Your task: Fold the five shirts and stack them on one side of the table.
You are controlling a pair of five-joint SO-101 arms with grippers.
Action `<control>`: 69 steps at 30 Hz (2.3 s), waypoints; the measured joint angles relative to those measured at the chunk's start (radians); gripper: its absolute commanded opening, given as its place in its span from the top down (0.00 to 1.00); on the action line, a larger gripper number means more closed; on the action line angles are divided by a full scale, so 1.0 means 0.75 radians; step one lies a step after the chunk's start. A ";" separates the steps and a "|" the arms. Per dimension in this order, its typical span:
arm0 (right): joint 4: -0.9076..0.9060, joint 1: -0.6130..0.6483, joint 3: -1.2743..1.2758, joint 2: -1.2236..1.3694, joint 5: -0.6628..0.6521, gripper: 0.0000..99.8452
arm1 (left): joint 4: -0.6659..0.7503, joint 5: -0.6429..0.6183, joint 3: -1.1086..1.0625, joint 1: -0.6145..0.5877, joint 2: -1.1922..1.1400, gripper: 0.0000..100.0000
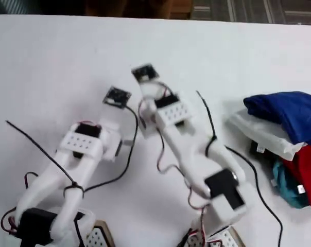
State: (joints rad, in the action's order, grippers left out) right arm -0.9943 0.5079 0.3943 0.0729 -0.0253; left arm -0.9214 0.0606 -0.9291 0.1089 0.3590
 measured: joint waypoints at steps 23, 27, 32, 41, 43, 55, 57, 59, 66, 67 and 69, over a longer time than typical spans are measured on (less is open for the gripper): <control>0.489 0.127 0.798 -0.389 -0.076 0.98 | -0.063 -0.004 -0.291 0.213 0.047 0.97; 0.489 0.131 0.802 -0.389 -0.074 0.98 | -0.006 -0.006 -0.333 0.213 0.051 0.97; 0.460 0.131 0.829 -0.407 -0.072 0.98 | 0.018 -0.006 -0.366 0.217 0.057 0.98; 0.180 0.133 0.865 -0.481 -0.070 0.98 | 0.018 -0.121 -0.370 0.219 0.057 0.98; 0.158 0.133 0.896 -0.503 -0.061 0.98 | 0.018 -0.131 -0.370 0.219 0.057 0.98; 0.131 0.086 0.990 -0.528 -0.057 0.98 | 0.025 -0.229 -0.370 -0.029 0.057 0.98; 0.131 0.059 0.990 -0.528 -0.057 0.98 | 0.025 -0.237 -0.368 -0.070 0.059 0.98; 0.131 0.053 0.990 -0.528 -0.057 0.98 | 0.025 -0.237 -0.368 -0.084 0.059 0.98; 0.131 0.051 0.990 -0.528 -0.057 0.98 | 0.025 -0.237 -0.368 -0.096 0.059 0.98; 0.131 0.051 0.990 -0.528 -0.057 0.98 | 0.025 -0.237 -0.368 -0.096 0.059 0.98; 0.131 0.051 0.990 -0.528 -0.057 0.98 | 0.025 -0.237 -0.368 -0.096 0.059 0.98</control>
State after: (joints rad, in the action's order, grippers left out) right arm -0.8961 0.5462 1.1370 -0.3230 -0.0683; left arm -0.9030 -0.1174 -1.2052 0.0368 0.4035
